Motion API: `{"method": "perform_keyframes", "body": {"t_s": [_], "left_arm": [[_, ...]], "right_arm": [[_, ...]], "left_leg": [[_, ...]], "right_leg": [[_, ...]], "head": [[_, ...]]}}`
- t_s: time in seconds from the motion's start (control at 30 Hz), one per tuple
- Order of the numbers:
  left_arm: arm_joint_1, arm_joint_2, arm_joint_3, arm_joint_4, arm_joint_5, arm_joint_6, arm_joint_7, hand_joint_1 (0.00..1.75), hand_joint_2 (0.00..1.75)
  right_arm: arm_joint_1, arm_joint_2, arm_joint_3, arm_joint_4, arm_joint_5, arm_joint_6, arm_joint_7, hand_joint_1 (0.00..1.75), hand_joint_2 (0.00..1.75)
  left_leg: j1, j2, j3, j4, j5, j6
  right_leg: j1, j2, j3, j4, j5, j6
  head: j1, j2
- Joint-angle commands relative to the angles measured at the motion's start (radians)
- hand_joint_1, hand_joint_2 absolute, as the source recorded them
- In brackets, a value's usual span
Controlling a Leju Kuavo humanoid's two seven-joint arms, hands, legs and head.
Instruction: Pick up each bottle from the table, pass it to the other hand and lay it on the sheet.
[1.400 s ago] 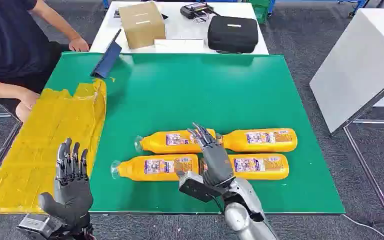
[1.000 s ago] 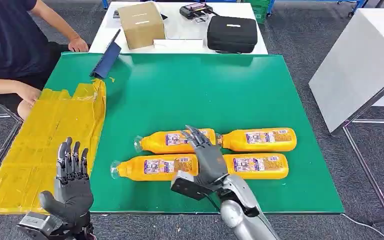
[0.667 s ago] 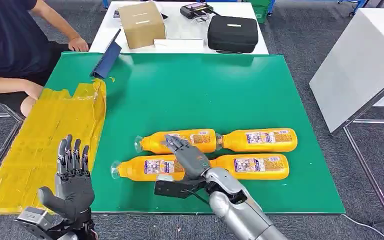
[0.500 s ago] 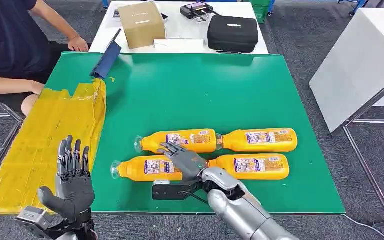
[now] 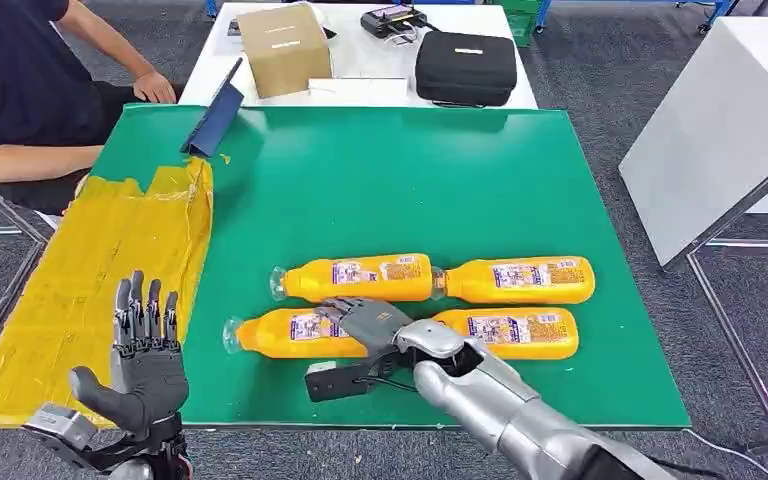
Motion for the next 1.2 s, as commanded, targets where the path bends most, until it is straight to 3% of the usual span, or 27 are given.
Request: {"method": "perform_keyframes", "body": {"t_s": [0.03, 0.3, 0.43, 0.5, 0.57, 0.6, 0.63, 0.7, 0.73, 0.77, 0.87, 0.97, 1.2], "left_arm": [[-0.041, 0.013, 0.015, 0.077, 0.009, -0.006, 0.014, 0.00, 0.00], [-0.053, 0.013, 0.007, 0.086, 0.042, -0.006, 0.020, 0.00, 0.00], [-0.055, 0.004, 0.026, 0.068, 0.078, 0.012, 0.025, 0.00, 0.00], [-0.046, -0.013, 0.057, 0.047, 0.107, 0.040, 0.024, 0.00, 0.00], [-0.019, -0.039, 0.123, -0.003, 0.195, 0.114, 0.074, 0.00, 0.00], [0.006, -0.050, 0.168, -0.034, 0.251, 0.130, 0.085, 0.00, 1.75], [0.026, -0.056, 0.192, -0.052, 0.266, 0.128, 0.095, 0.00, 1.75], [0.041, -0.060, 0.216, -0.055, 0.281, 0.113, 0.121, 0.00, 1.75], [0.040, -0.063, 0.220, -0.049, 0.280, 0.107, 0.120, 0.00, 1.75], [0.039, -0.065, 0.220, -0.043, 0.280, 0.100, 0.123, 0.00, 1.75], [0.035, -0.066, 0.209, -0.024, 0.269, 0.092, 0.122, 0.00, 1.75], [0.032, -0.066, 0.206, -0.018, 0.269, 0.090, 0.123, 0.00, 1.75], [0.030, -0.066, 0.204, -0.016, 0.268, 0.090, 0.123, 0.00, 1.75]], "right_arm": [[-0.070, -0.025, 0.154, 0.178, -0.005, 0.035, 0.006, 1.75, 1.75], [-0.061, -0.004, 0.204, 0.233, -0.019, 0.047, 0.013, 1.75, 1.75], [-0.032, 0.045, 0.195, 0.305, -0.031, -0.011, 0.024, 1.75, 1.75], [-0.013, 0.061, 0.147, 0.310, -0.062, -0.073, 0.038, 1.75, 1.75], [0.046, 0.088, 0.003, 0.247, -0.132, -0.287, 0.018, 1.75, 1.75], [0.133, 0.099, -0.114, 0.097, -0.165, -0.460, -0.074, 1.75, 1.75], [0.235, 0.103, -0.193, -0.079, -0.167, -0.536, -0.153, 1.75, 1.75], [0.417, 0.080, -0.266, -0.428, -0.198, -0.507, -0.173, 1.75, 1.75], [0.443, 0.070, -0.268, -0.491, -0.181, -0.485, -0.141, 1.75, 1.75], [0.476, 0.076, -0.293, -0.546, -0.207, -0.500, -0.193, 1.75, 1.75], [0.543, 0.102, -0.343, -0.643, -0.274, -0.507, -0.303, 1.75, 1.75], [0.552, 0.108, -0.345, -0.654, -0.277, -0.508, -0.313, 1.75, 1.75], [0.549, 0.110, -0.345, -0.645, -0.279, -0.507, -0.318, 1.75, 1.75]], "left_leg": [[0.001, -0.002, 0.006, -0.002, -0.001, -0.001], [0.001, -0.002, 0.009, -0.002, -0.001, -0.001], [0.002, -0.001, 0.015, -0.002, -0.003, -0.003], [0.002, -0.001, 0.017, -0.003, -0.003, -0.003], [0.002, 0.002, 0.020, -0.002, -0.006, -0.003], [0.002, 0.003, 0.022, -0.002, -0.007, -0.004], [0.002, 0.005, 0.023, -0.002, -0.008, -0.003], [0.004, 0.007, 0.023, -0.002, -0.009, -0.004], [0.004, 0.007, 0.023, -0.003, -0.010, -0.005], [0.005, 0.005, 0.025, -0.001, -0.012, -0.005], [0.005, 0.003, 0.021, 0.001, -0.013, -0.005], [0.004, -0.002, 0.013, 0.000, -0.008, -0.003], [0.004, -0.001, 0.015, 0.000, -0.012, -0.006]], "right_leg": [[0.001, 0.000, 0.007, -0.002, -0.001, -0.001], [0.000, 0.000, 0.008, -0.003, -0.001, -0.001], [0.001, 0.001, 0.010, -0.004, -0.002, -0.003], [0.001, 0.002, 0.010, -0.004, -0.002, -0.004], [0.001, 0.003, 0.008, -0.003, -0.004, -0.005], [0.002, 0.004, 0.010, -0.003, -0.005, -0.007], [0.002, 0.005, 0.010, -0.003, -0.005, -0.007], [0.003, 0.007, 0.013, -0.004, -0.005, -0.008], [0.004, 0.008, 0.020, -0.005, -0.006, -0.008], [0.005, 0.006, 0.024, -0.003, -0.008, -0.008], [0.004, 0.004, 0.021, 0.001, -0.011, -0.008], [0.004, -0.001, 0.014, 0.000, -0.008, -0.007], [0.003, 0.002, 0.015, -0.001, -0.011, -0.007]], "head": [[0.000, 0.000], [0.000, 0.000], [0.000, 0.000], [0.000, 0.000], [0.000, 0.000], [0.000, 0.000], [0.000, 0.000], [0.000, 0.000], [0.000, 0.000], [0.001, 0.000], [-0.001, 0.000], [0.000, 0.000], [0.001, 0.000]]}}
